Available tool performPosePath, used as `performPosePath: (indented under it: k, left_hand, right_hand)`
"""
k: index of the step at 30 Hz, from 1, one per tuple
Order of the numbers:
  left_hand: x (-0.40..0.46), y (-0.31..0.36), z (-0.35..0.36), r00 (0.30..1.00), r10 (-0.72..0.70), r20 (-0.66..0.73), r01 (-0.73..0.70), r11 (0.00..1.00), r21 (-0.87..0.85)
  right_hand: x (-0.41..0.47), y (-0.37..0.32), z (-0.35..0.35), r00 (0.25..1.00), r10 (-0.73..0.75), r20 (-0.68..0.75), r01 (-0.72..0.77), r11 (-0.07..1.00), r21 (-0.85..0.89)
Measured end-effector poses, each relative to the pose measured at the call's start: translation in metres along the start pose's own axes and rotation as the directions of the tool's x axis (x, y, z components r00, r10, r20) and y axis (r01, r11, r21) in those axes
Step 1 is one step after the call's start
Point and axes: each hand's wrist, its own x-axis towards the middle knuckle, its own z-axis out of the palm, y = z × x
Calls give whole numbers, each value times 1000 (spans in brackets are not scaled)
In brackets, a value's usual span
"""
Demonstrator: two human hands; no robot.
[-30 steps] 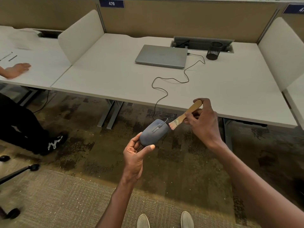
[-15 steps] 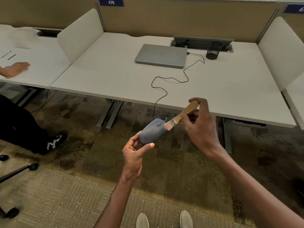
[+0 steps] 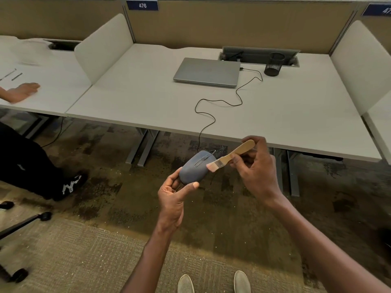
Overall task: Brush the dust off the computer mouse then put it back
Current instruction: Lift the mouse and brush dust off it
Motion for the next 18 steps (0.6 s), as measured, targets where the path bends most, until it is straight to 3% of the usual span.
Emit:
performPosePath:
  k: [9, 18]
  left_hand:
    - [-3, 2, 0, 1000, 14, 14, -15, 999, 32]
    - [-2, -4, -1, 998, 67, -17, -67, 997, 33]
  right_hand:
    - [18, 1, -15, 991, -43, -123, 29, 993, -113]
    - [6, -43, 5, 987, -155, 38, 159, 982, -100]
